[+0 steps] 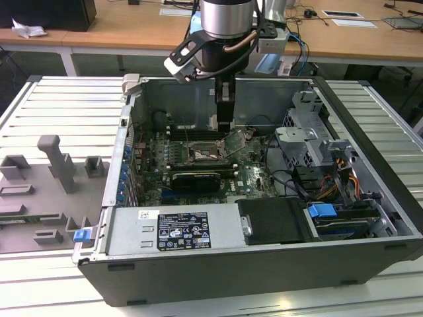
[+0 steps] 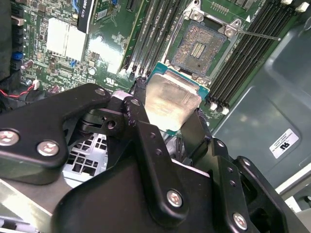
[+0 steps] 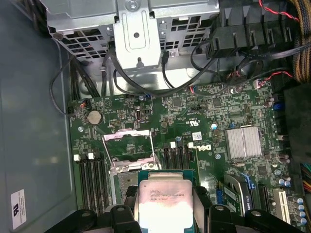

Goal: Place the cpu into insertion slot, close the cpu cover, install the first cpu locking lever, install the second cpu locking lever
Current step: 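Place the cpu into insertion slot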

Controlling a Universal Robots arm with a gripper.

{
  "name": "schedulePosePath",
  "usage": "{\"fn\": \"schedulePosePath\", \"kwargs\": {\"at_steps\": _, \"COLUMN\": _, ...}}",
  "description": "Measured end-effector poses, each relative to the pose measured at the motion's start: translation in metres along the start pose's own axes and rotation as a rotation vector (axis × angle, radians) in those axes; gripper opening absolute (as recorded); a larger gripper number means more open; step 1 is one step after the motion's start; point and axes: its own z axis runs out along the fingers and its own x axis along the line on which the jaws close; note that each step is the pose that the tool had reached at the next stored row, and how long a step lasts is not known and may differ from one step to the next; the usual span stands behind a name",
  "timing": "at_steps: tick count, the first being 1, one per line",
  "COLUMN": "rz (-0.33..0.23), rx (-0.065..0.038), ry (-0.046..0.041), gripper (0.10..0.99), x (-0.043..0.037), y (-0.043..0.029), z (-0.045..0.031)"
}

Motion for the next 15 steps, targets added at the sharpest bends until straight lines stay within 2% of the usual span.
{"fn": "schedulePosePath", "kwargs": {"at_steps": 15, "rz": 0.019, "rx": 0.000, "ry": -0.0016, "gripper": 0.533, "x": -0.0001, "y": -0.0009, "z": 0.0048}}
